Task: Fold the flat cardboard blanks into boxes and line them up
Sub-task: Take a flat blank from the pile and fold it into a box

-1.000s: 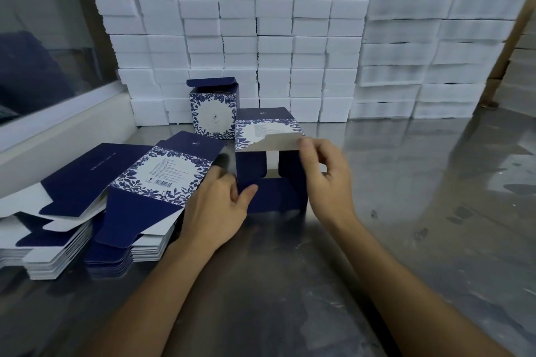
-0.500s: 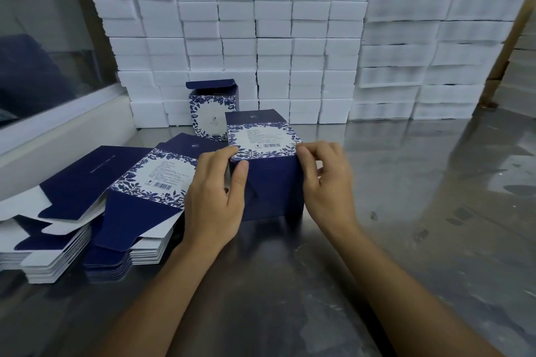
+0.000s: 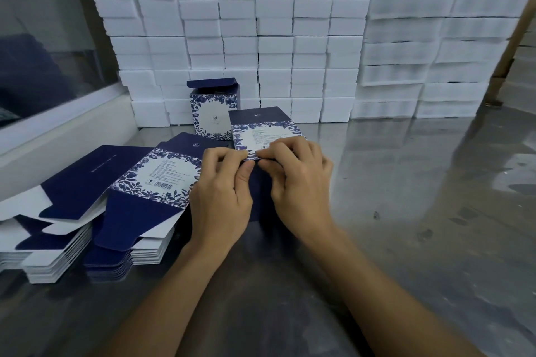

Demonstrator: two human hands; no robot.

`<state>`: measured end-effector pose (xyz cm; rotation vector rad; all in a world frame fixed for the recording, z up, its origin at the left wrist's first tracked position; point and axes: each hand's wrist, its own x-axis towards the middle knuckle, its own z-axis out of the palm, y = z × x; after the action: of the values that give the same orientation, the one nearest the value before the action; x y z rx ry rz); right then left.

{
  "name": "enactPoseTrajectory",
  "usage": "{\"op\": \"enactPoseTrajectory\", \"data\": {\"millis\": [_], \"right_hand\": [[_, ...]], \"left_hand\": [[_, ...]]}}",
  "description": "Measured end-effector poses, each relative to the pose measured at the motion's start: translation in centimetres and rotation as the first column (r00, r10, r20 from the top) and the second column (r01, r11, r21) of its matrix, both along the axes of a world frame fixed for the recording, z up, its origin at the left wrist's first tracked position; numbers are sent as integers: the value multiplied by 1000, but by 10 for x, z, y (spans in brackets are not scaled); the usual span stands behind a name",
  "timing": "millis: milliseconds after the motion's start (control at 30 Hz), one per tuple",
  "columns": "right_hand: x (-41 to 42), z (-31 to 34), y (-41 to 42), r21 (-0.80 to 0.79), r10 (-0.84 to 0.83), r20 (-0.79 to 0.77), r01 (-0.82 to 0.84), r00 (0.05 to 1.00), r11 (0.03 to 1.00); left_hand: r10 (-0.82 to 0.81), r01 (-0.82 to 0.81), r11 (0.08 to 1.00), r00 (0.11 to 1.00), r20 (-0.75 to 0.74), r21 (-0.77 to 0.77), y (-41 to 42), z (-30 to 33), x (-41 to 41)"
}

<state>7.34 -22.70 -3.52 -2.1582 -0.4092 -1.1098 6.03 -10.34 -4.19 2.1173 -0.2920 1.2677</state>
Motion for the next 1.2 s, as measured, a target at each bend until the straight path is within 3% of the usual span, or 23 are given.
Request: {"op": "enactPoseTrajectory", "data": {"millis": [233,600,767,867,967,1067,1200], "right_hand": [[6,-7,-12,101,33,112,-45,993,994],[6,-7,-16,220,101,34,-106,994,970],[10,-10,-25,401,229,-151,-152,962,903],[12,-7,-27,422,237,-138,-159,962,892],[14,-7,-30,432,229,-118,-158,966,888],[15,-10,-31,476,268,-147,-169,952,863],[17,-15,-36,477,418,-249,-265,873,838]], "left_hand": [[-10,10,1000,1000,0,-10,2,0,0],[-7,7,1000,1000,-8,-19,4,-1,4],[1,-2,1000,1000,-22,-31,6,-2,5],[-8,7,999,999,-35,-43,7,-3,5],[-53,44,996,992,-117,-73,7,-9,5],[-153,95,974,944,-292,-204,8,-16,8],[-143,83,980,926,-348,-182,13,-19,11]]}}
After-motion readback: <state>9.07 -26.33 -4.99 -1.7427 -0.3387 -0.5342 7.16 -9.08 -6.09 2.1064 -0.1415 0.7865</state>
